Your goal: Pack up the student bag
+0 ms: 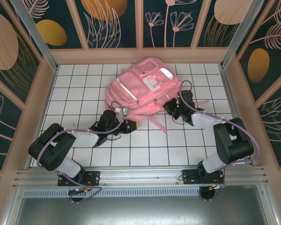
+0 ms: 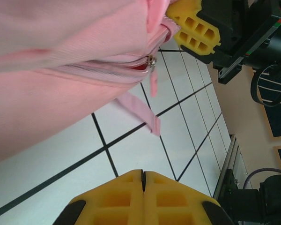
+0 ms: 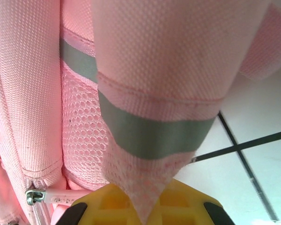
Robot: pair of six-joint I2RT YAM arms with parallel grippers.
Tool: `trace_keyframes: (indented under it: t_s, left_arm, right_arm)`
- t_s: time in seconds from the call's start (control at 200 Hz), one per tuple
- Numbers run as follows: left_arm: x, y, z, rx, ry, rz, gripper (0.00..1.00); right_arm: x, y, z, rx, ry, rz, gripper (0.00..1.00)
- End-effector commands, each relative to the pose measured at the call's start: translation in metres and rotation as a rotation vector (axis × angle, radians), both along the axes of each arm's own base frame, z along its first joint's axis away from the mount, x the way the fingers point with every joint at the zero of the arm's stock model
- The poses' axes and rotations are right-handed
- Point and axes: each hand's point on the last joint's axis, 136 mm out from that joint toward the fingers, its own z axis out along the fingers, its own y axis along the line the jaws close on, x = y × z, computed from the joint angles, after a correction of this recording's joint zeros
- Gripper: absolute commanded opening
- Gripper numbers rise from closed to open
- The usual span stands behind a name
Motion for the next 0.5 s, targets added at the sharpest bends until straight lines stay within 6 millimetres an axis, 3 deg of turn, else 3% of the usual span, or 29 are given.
trace_keyframes:
  t_s: [0.0, 0.11, 0.28, 0.395, 0.495]
  left_arm:
    - [-0.003, -0.002, 0.011, -0.032, -0.034, -0.038, 0.0]
    - [0.005, -0.007, 0.011, 0.003, -0.032, -0.025, 0.01]
    - [0.012, -0.037, 0.026, 0.058, -0.064, -0.037, 0.42]
    - [0.024, -0.035, 0.028, 0.062, -0.038, 0.039, 0.59]
    - [0.02, -0.05, 0.022, 0.007, 0.035, -0.011, 0.63]
  right_arm:
    - [0.007, -0.018, 0.013, -0.046, -0.07, -0.037, 0.0]
    - [0.006, -0.007, 0.014, -0.034, -0.069, 0.022, 0.0]
    - [0.001, 0.013, 0.013, -0.002, -0.054, 0.106, 0.0]
    - [-0.003, 0.028, 0.02, 0.035, -0.057, 0.145, 0.0]
    - [-0.005, 0.035, 0.024, 0.064, -0.05, 0.153, 0.0]
